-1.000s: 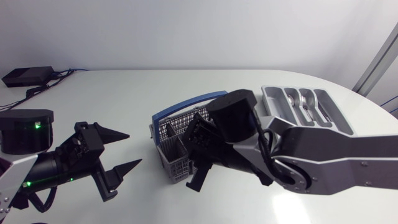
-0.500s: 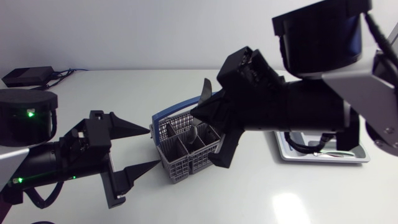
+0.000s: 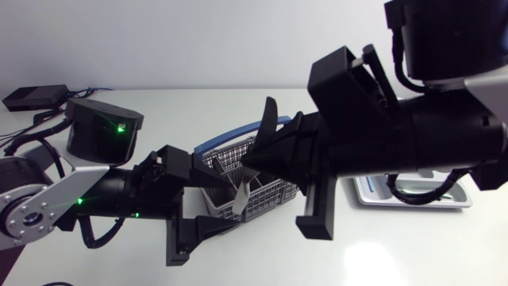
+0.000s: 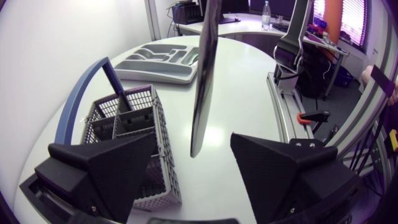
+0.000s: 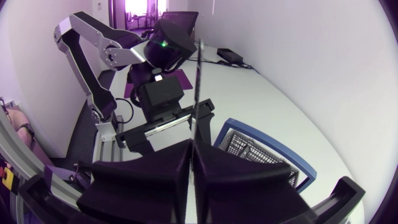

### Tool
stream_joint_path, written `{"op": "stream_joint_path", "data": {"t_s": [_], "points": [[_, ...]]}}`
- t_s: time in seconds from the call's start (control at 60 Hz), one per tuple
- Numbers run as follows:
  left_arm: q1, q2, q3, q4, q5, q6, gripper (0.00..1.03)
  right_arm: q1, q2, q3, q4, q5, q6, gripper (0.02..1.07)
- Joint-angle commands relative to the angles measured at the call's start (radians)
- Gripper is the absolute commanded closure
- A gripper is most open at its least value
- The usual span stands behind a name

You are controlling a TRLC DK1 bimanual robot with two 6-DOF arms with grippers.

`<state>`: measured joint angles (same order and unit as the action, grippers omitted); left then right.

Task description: Unload the cutlery basket into the drawer organizer.

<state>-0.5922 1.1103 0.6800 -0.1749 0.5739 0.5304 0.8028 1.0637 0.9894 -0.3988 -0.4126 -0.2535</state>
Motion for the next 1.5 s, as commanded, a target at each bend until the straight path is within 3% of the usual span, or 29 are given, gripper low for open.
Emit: {"op": "stream_joint_path", "data": {"t_s": [0.0,0.117,0.317,0.5,0.6,0.617,0.633,0.817,0.917,0.983,1.133,1.483], "points": [[0.002,0.020,0.038,0.003,0.047,-0.020,0.22,-0.005,-0.025,0.020,-0.006,-0.031,0.028,1.01],[-0.003,0.023,0.041,-0.020,0.107,-0.018,0.28,-0.007,-0.034,0.008,-0.015,-0.072,0.034,1.01],[-0.014,0.022,0.036,-0.058,0.161,-0.004,0.50,-0.011,-0.041,0.012,-0.040,-0.127,0.043,1.01],[-0.024,0.014,0.030,-0.064,0.179,-0.004,0.80,-0.013,-0.051,0.005,-0.044,-0.144,0.045,1.01],[-0.026,0.008,0.030,-0.066,0.181,-0.004,0.91,-0.017,-0.053,0.005,-0.044,-0.157,0.043,1.01],[-0.027,0.006,0.030,-0.064,0.184,-0.003,0.99,-0.019,-0.053,0.005,-0.044,-0.157,0.043,1.01],[-0.027,0.006,0.032,-0.064,0.184,-0.003,1.00,-0.020,-0.053,0.005,-0.044,-0.157,0.045,1.01],[-0.035,0.006,0.030,-0.074,0.201,-0.012,1.00,-0.022,-0.056,-0.006,-0.035,-0.163,0.043,0.98],[-0.026,0.008,0.033,-0.072,0.221,-0.033,1.00,-0.027,-0.067,-0.012,-0.028,-0.153,0.045,0.79],[-0.017,0.003,0.039,-0.072,0.224,-0.055,1.00,-0.031,-0.079,-0.018,-0.018,-0.143,0.048,0.58],[0.005,-0.004,0.046,-0.026,0.222,-0.130,1.00,-0.047,-0.107,-0.034,-0.011,-0.121,0.056,0.35],[-0.001,0.008,0.101,0.080,0.185,-0.287,1.00,-0.102,-0.159,-0.126,0.012,-0.121,0.065,0.32]]}}
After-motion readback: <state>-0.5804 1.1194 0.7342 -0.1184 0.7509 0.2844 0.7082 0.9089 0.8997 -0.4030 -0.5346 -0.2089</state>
